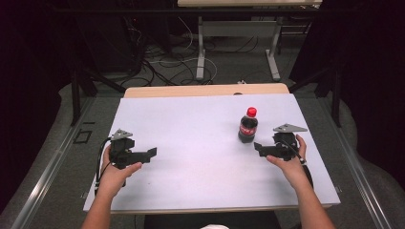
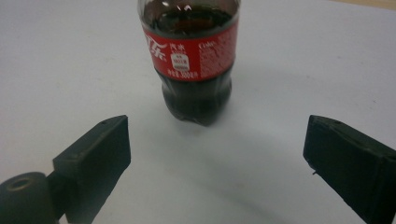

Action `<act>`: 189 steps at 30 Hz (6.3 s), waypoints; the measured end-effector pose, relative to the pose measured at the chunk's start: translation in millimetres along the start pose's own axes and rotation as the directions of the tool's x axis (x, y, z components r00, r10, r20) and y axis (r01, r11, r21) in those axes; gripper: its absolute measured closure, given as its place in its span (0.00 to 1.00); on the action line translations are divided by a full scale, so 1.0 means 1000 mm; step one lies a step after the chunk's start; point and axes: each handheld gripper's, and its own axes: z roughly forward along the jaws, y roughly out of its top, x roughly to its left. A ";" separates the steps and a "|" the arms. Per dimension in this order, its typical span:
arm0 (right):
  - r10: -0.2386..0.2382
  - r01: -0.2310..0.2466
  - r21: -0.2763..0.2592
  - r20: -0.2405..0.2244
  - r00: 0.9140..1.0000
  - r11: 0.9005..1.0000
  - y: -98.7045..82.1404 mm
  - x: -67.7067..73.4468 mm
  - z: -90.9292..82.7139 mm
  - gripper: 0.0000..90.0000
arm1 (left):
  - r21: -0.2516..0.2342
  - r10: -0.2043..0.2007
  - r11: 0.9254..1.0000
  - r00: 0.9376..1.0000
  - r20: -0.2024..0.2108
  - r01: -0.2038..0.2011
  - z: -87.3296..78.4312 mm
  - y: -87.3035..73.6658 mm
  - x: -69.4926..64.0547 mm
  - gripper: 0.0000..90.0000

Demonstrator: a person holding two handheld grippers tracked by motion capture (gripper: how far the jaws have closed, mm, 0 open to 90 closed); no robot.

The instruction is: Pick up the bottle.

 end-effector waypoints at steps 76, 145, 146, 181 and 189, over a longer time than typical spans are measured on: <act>-0.399 0.425 -0.025 -0.401 0.825 0.905 0.020 0.150 -0.009 0.33 | -0.063 0.309 0.950 0.902 0.301 -0.305 -0.015 0.043 -0.108 0.22; -0.373 0.392 -0.081 -0.532 0.760 0.916 0.009 0.153 -0.009 0.33 | -0.085 0.453 0.876 0.748 0.485 -0.475 -0.001 0.068 -0.163 0.68; -0.372 0.390 -0.082 -0.527 0.765 0.917 0.008 0.154 -0.009 0.33 | -0.087 0.450 0.878 0.751 0.483 -0.470 -0.001 0.068 -0.163 0.68; -0.352 0.374 -0.068 -0.521 0.778 0.925 0.010 0.158 -0.012 0.35 | -0.077 0.456 0.856 0.675 0.580 -0.512 -0.001 0.081 -0.161 0.52; -0.357 0.382 -0.075 -0.556 0.751 0.921 0.008 0.161 -0.013 0.35 | -0.080 0.448 0.850 0.636 0.628 -0.520 0.003 0.083 -0.154 0.63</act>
